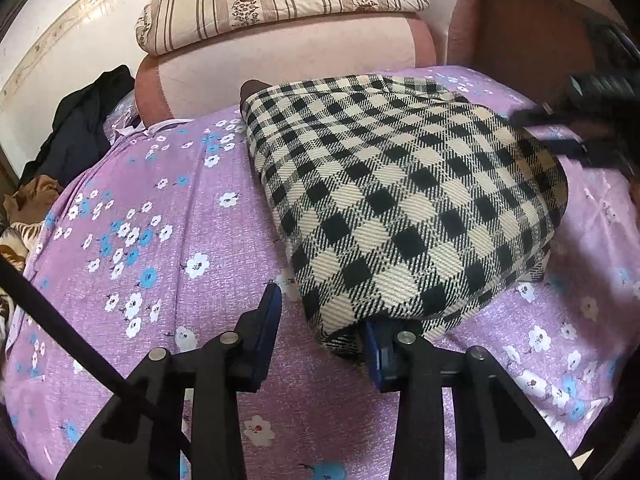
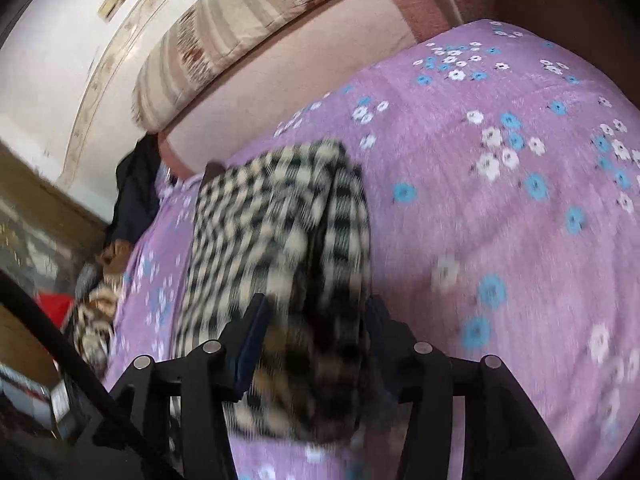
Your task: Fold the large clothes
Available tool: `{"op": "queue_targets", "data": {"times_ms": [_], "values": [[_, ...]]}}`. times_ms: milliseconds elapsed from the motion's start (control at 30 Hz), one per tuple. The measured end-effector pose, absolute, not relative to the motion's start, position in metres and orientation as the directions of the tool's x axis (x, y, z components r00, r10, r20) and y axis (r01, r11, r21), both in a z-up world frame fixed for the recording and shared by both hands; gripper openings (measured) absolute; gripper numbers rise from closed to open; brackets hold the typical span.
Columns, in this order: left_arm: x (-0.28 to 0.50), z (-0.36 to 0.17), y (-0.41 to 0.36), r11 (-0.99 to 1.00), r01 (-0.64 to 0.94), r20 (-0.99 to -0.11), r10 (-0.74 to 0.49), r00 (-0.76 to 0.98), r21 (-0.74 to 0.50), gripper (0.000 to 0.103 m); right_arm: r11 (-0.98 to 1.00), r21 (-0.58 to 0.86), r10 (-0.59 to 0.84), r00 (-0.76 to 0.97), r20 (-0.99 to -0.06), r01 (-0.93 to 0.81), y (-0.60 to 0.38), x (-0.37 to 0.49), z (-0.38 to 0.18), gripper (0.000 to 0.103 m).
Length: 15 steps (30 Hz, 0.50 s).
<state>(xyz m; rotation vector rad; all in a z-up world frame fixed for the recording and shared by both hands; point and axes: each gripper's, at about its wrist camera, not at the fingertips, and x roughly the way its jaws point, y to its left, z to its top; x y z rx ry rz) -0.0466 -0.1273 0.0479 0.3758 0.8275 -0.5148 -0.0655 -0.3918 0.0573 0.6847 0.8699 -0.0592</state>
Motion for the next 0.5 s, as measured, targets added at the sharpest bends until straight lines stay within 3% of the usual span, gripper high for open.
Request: {"op": "queue_targets", "data": {"times_ms": [67, 100, 133, 167, 500], "values": [[-0.046, 0.048, -0.127, 0.814, 0.569, -0.773, -0.285, 0.567, 0.118, 0.034, 0.817, 0.498, 0.221, 0.639, -0.737, 0.291, -0.376, -0.074, 0.053, 0.055], [-0.046, 0.048, -0.128, 0.806, 0.581, -0.779, -0.291, 0.556, 0.113, 0.02, 0.828, 0.487, 0.224, 0.631, -0.742, 0.278, -0.371, -0.077, 0.051, 0.054], [-0.046, 0.048, -0.129, 0.8, 0.588, -0.789, -0.286, 0.544, 0.115, 0.015, 0.844, 0.469, 0.231, 0.613, -0.755, 0.26, -0.363, -0.077, 0.047, 0.022], [-0.046, 0.05, -0.128, 0.799, 0.588, -0.786, -0.282, 0.551, 0.125, 0.015, 0.852, 0.463, 0.248, 0.589, -0.769, 0.246, -0.357, -0.077, 0.043, 0.005], [-0.052, 0.04, -0.107, 0.824, 0.563, -0.821, -0.282, 0.496, 0.057, 0.009, 0.804, 0.505, 0.297, 0.524, -0.799, 0.314, -0.356, -0.103, 0.015, 0.004]]}}
